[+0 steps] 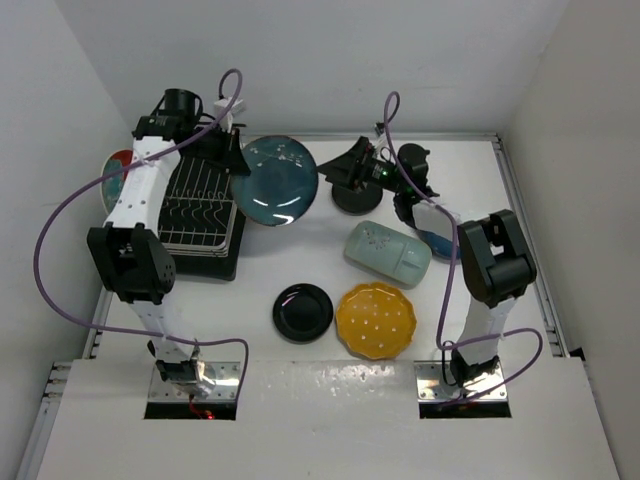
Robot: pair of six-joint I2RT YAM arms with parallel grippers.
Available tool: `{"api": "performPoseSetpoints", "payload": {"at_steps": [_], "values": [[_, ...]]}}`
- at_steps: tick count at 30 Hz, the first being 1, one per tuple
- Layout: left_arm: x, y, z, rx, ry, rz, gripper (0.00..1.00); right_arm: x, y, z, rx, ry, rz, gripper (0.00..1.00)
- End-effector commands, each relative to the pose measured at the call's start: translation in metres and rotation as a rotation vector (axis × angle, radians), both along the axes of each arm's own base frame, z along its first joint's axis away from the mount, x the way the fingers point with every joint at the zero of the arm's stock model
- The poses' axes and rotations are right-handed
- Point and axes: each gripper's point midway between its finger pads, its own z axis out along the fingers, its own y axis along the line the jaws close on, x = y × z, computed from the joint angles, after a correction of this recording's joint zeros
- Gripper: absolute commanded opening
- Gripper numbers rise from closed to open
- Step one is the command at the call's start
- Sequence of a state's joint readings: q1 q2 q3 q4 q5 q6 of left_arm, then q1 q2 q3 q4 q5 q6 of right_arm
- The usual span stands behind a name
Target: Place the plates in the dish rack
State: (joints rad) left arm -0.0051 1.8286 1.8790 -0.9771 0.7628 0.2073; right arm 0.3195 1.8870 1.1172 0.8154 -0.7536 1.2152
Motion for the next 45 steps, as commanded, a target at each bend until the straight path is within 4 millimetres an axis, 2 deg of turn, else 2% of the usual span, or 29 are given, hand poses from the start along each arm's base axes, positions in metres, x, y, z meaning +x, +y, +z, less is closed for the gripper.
{"api": "performPoseSetpoints", "payload": {"at_steps": [1,2,3,5,6,7,8,11,12,13,16,17,20,24,28,31,34,38,45], "values": [[0.022,0.05,0.108,0.203,-0.384,0.201,0.0,0.0,-0.004,0.051,-0.01,-0.14,-0.049,1.0],[0.023,0.063,0.119,0.255,-0.41,0.264,0.0,0.002,-0.007,0.047,-0.036,-0.151,-0.06,1.0],[0.027,0.09,0.125,0.363,-0.427,0.378,0.0,0.0,-0.01,0.041,-0.072,-0.131,-0.069,1.0],[0.024,0.115,0.149,0.459,-0.48,0.484,0.0,0.001,-0.014,0.037,-0.101,-0.118,-0.09,1.0],[0.024,0.127,0.154,0.512,-0.495,0.522,0.0,0.0,-0.016,0.035,-0.117,-0.119,-0.087,1.0],[0.019,0.147,0.163,0.589,-0.506,0.61,0.0,0.0,-0.017,0.034,-0.125,-0.11,-0.089,1.0],[0.013,0.157,0.171,0.629,-0.516,0.648,0.0,0.001,-0.018,0.033,-0.13,-0.107,-0.09,1.0],[-0.004,0.192,0.179,0.783,-0.506,0.763,0.0,0.002,-0.019,0.03,-0.145,-0.087,-0.083,1.0],[-0.004,0.198,0.175,0.816,-0.496,0.775,0.0,0.004,-0.019,0.033,-0.146,-0.093,-0.083,1.0],[-0.01,0.218,0.17,0.877,-0.474,0.821,0.0,0.005,-0.018,0.034,-0.153,-0.095,-0.081,1.0],[-0.016,0.248,0.168,0.938,-0.462,0.898,0.0,0.007,-0.016,0.038,-0.151,-0.1,-0.078,1.0],[-0.015,0.254,0.16,0.946,-0.444,0.903,0.0,0.008,-0.016,0.042,-0.151,-0.111,-0.077,1.0],[-0.015,0.267,0.155,0.939,-0.435,0.92,0.0,0.007,-0.016,0.045,-0.155,-0.107,-0.075,1.0],[-0.016,0.273,0.145,0.92,-0.415,0.918,0.0,0.004,-0.018,0.045,-0.17,-0.114,-0.074,1.0],[-0.023,0.294,0.134,0.906,-0.372,0.956,0.0,-0.004,-0.021,0.044,-0.189,-0.125,-0.076,1.0],[-0.022,0.289,0.118,0.862,-0.353,0.902,0.0,-0.005,-0.024,0.044,-0.192,-0.123,-0.084,1.0],[-0.021,0.297,0.096,0.864,-0.313,0.898,0.0,-0.008,-0.024,0.043,-0.196,-0.125,-0.085,1.0],[-0.022,0.302,0.09,0.866,-0.315,0.911,0.0,-0.009,-0.025,0.047,-0.191,-0.131,-0.087,1.0],[-0.022,0.299,0.104,0.843,-0.349,0.924,0.0,-0.01,-0.026,0.051,-0.189,-0.142,-0.088,1.0]]}}
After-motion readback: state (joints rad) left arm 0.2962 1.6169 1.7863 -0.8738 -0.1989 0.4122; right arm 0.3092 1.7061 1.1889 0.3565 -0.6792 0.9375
